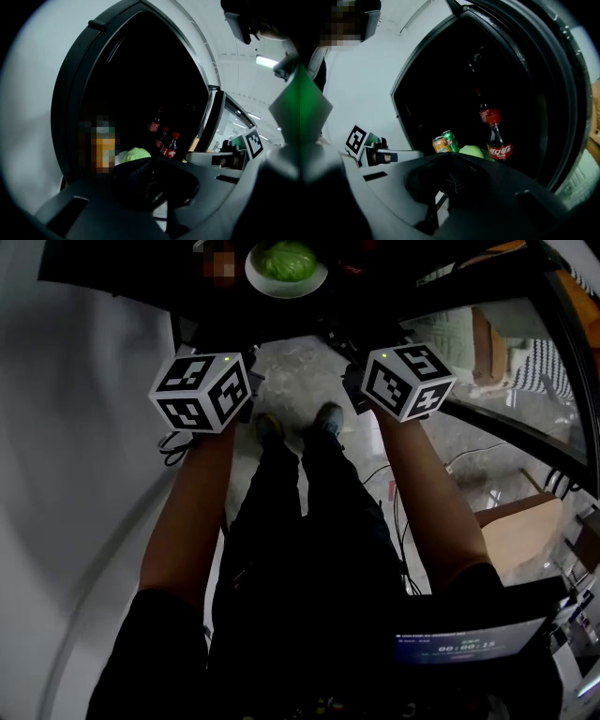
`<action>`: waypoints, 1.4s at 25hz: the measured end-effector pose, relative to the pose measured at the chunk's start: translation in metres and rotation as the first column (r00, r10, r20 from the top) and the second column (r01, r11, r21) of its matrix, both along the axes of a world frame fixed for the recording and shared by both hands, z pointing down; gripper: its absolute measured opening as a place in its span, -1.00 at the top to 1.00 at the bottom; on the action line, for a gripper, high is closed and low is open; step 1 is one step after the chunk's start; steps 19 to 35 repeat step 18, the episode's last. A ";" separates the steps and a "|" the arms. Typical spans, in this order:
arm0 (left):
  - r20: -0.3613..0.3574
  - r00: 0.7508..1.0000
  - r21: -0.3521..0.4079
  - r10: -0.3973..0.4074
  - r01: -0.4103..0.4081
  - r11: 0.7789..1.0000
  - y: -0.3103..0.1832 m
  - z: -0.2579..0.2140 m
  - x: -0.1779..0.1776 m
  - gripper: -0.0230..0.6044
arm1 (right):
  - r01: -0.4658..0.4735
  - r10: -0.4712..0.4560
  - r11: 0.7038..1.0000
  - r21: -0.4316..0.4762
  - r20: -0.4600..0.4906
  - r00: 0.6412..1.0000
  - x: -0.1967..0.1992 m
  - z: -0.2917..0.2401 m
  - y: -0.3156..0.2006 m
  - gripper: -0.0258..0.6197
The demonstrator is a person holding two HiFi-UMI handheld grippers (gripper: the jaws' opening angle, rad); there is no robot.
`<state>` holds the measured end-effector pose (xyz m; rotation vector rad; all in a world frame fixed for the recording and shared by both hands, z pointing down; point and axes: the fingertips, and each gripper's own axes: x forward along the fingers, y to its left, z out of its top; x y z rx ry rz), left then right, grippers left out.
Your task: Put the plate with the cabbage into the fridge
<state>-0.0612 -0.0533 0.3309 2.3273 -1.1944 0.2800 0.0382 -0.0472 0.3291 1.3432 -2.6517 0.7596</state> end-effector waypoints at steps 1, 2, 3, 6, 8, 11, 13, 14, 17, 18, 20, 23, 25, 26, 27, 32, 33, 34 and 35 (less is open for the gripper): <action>-0.002 1.000 0.007 0.002 -0.001 1.000 0.004 -0.006 -0.001 0.92 | -0.006 0.006 1.000 0.010 -0.006 1.000 0.000 -0.006 0.004 0.91; -0.003 1.000 0.012 0.002 -0.002 1.000 0.008 -0.012 -0.002 0.92 | -0.013 0.013 1.000 0.018 -0.013 1.000 0.000 -0.012 0.008 0.91; -0.003 1.000 0.015 0.003 -0.003 1.000 0.013 -0.017 -0.004 0.92 | -0.018 0.019 1.000 0.026 -0.021 1.000 0.000 -0.018 0.012 0.91; 0.010 1.000 0.017 0.015 -0.015 1.000 0.031 -0.033 -0.008 0.92 | -0.023 0.025 0.999 0.044 -0.040 0.999 -0.001 -0.037 0.027 0.91; 0.022 0.999 0.017 0.027 -0.027 0.999 0.042 -0.043 -0.010 0.92 | -0.021 0.024 0.998 0.056 -0.044 0.999 -0.002 -0.050 0.034 0.91; 0.030 0.999 0.014 0.036 -0.036 0.999 0.056 -0.053 -0.013 0.91 | -0.019 0.022 0.998 0.063 -0.050 0.998 -0.003 -0.063 0.041 0.91; 0.033 0.999 0.002 0.033 -0.033 0.999 0.065 -0.052 -0.017 0.91 | -0.014 0.017 0.998 0.057 -0.055 0.998 -0.005 -0.065 0.047 0.91; 0.034 0.999 -0.005 0.032 -0.031 0.999 0.069 -0.050 -0.019 0.92 | -0.010 0.013 0.999 0.054 -0.056 0.998 -0.007 -0.065 0.050 0.91; 0.041 0.999 -0.018 0.030 -0.029 0.999 0.076 -0.046 -0.026 0.91 | 0.003 0.000 0.999 0.047 -0.057 0.998 -0.014 -0.065 0.056 0.91; 0.043 0.999 -0.020 0.030 -0.029 0.999 0.077 -0.045 -0.027 0.92 | 0.008 -0.005 0.999 0.046 -0.058 0.998 -0.016 -0.066 0.058 0.91; 0.043 0.999 -0.020 0.030 -0.029 0.999 0.077 -0.045 -0.027 0.92 | 0.008 -0.005 0.999 0.046 -0.058 0.998 -0.016 -0.066 0.058 0.91; 0.043 0.999 -0.020 0.030 -0.029 0.999 0.077 -0.045 -0.027 0.92 | 0.008 -0.005 0.999 0.046 -0.058 0.998 -0.016 -0.066 0.058 0.91; 0.043 0.999 -0.020 0.030 -0.029 0.999 0.077 -0.045 -0.027 0.92 | 0.008 -0.005 0.999 0.046 -0.058 0.998 -0.016 -0.066 0.058 0.91; 0.043 0.999 -0.020 0.030 -0.029 0.999 0.077 -0.045 -0.027 0.92 | 0.008 -0.005 0.999 0.046 -0.058 0.998 -0.016 -0.066 0.058 0.91; 0.043 0.999 -0.020 0.030 -0.029 0.999 0.077 -0.045 -0.027 0.92 | 0.008 -0.005 0.999 0.046 -0.058 0.998 -0.016 -0.066 0.058 0.91; 0.043 0.999 -0.020 0.030 -0.029 0.999 0.077 -0.045 -0.027 0.92 | 0.008 -0.005 0.999 0.046 -0.058 0.998 -0.016 -0.066 0.058 0.91; 0.043 0.999 -0.020 0.030 -0.029 0.999 0.077 -0.045 -0.027 0.92 | 0.008 -0.005 0.999 0.046 -0.058 0.998 -0.016 -0.066 0.058 0.91; 0.043 0.999 -0.020 0.030 -0.029 0.999 0.077 -0.045 -0.027 0.92 | 0.008 -0.005 0.999 0.046 -0.058 0.998 -0.016 -0.066 0.058 0.91; 0.043 0.999 -0.020 0.030 -0.029 0.999 0.077 -0.045 -0.027 0.92 | 0.008 -0.005 0.999 0.046 -0.058 0.998 -0.016 -0.066 0.058 0.91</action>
